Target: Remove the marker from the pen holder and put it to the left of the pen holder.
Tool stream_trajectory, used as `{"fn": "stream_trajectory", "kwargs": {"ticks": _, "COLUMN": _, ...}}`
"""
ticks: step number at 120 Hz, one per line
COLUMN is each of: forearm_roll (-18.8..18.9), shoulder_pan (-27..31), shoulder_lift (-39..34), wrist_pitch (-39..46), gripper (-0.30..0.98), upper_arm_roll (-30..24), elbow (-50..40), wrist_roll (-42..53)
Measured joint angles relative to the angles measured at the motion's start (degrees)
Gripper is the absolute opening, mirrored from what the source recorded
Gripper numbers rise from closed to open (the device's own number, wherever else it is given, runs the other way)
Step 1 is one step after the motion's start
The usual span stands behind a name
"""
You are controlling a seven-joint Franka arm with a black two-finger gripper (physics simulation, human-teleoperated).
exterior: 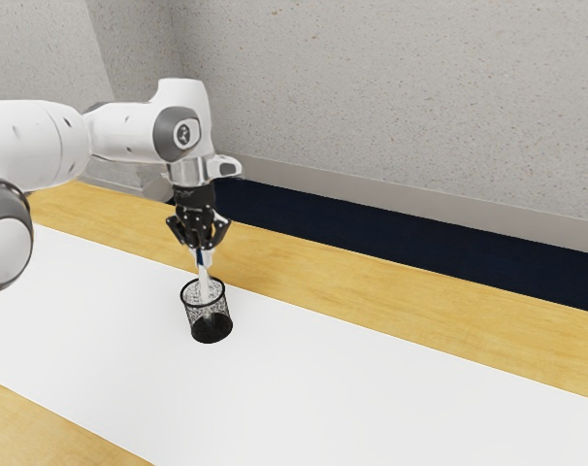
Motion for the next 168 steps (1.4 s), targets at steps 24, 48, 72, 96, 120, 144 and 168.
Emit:
{"fn": "stream_trajectory", "kwargs": {"ticks": 24, "forearm_roll": 0.41, "shoulder_pan": 0.43, "shoulder_lift": -8.40, "wrist_pitch": -2.51, "gripper": -0.08, "upper_arm_roll": 0.33, "elbow": 0.14, "wrist_roll": -0.09}}
{"fn": "stream_trajectory", "kwargs": {"ticks": 48, "forearm_roll": 5.53, "shoulder_pan": 1.36, "shoulder_lift": -10.31, "wrist_pitch": -7.09, "gripper": -0.09, "upper_arm_roll": 1.61, "elbow": -0.35, "wrist_roll": -0.10}}
{"fn": "stream_trajectory", "kwargs": {"ticks": 72, "forearm_roll": 12.31, "shoulder_pan": 1.38, "shoulder_lift": -3.49, "wrist_pitch": -12.43, "gripper": -0.09, "upper_arm_roll": 1.59, "elbow": -1.13, "wrist_roll": 0.37}}
{"fn": "stream_trajectory", "kwargs": {"ticks": 96, "forearm_roll": 13.60, "shoulder_pan": 1.53, "shoulder_lift": 1.15, "wrist_pitch": -14.46, "gripper": -0.10, "upper_arm_roll": 1.58, "elbow": -1.23, "wrist_roll": 1.10}}
{"fn": "stream_trajectory", "kwargs": {"ticks": 120, "forearm_roll": 13.45, "shoulder_pan": 2.39, "shoulder_lift": 3.29, "wrist_pitch": -15.20, "gripper": -0.05, "upper_arm_roll": 1.51, "elbow": -1.14, "wrist_roll": 1.66}}
{"fn": "stream_trajectory", "kwargs": {"ticks": 144, "forearm_roll": 12.79, "shoulder_pan": 2.51, "shoulder_lift": 3.13, "wrist_pitch": -15.63, "gripper": 0.37, "upper_arm_roll": 1.52, "elbow": -0.58, "wrist_roll": 2.41}}
{"fn": "stream_trajectory", "kwargs": {"ticks": 168, "forearm_roll": 10.39, "shoulder_pan": 1.05, "shoulder_lift": -9.49, "wrist_pitch": -15.84, "gripper": 0.56, "upper_arm_roll": 0.98, "elbow": 5.78, "wrist_roll": 5.42}}
